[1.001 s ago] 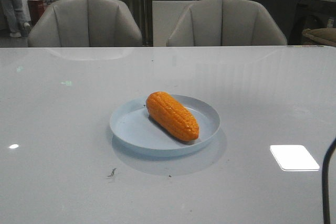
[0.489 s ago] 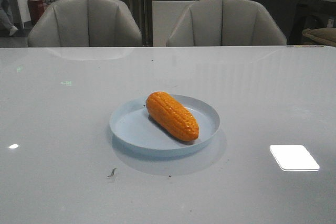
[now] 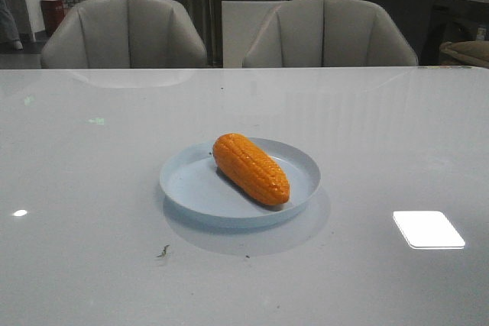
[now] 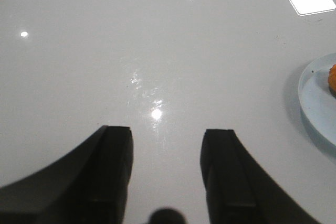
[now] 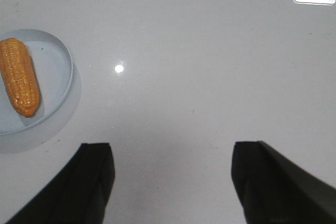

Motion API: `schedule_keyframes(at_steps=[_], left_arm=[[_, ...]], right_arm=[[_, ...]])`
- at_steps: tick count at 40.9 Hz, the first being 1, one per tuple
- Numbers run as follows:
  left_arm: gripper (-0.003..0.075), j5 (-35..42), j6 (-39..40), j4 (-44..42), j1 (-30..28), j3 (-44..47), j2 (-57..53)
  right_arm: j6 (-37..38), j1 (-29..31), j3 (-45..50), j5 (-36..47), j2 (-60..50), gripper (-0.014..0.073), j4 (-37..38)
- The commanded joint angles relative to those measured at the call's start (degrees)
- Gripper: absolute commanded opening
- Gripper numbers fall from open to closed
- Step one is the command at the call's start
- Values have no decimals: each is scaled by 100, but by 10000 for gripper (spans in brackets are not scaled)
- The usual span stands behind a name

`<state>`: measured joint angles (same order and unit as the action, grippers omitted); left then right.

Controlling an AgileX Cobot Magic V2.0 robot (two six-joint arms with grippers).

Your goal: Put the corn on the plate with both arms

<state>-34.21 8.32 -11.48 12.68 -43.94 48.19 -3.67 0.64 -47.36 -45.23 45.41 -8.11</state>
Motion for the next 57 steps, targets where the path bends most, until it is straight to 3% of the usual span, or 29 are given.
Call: schedule_keyframes(at_steps=[1, 12, 30, 34, 39, 49, 57], left_arm=[[256, 408, 47, -8, 2, -165, -10], [87, 408, 47, -8, 2, -165, -10], [90, 511, 18, -58, 2, -165, -67], [90, 672, -570, 200, -9, -108, -378], [90, 1314, -1365, 727, -185, 247, -981], [90, 2741, -1355, 1264, -752, 1721, -2491], [90, 3111, -1035, 1335, -795, 2809, -3707]], right_arm=[[-42, 17, -161, 412, -13, 575, -28], [-42, 17, -161, 412, -13, 575, -28], [-42, 17, -161, 412, -13, 575, -28], [-42, 17, -161, 412, -13, 575, -28], [-42, 17, -161, 412, -13, 575, -28], [-42, 17, -161, 412, -13, 575, -28], [-42, 17, -161, 412, -13, 575, -28]])
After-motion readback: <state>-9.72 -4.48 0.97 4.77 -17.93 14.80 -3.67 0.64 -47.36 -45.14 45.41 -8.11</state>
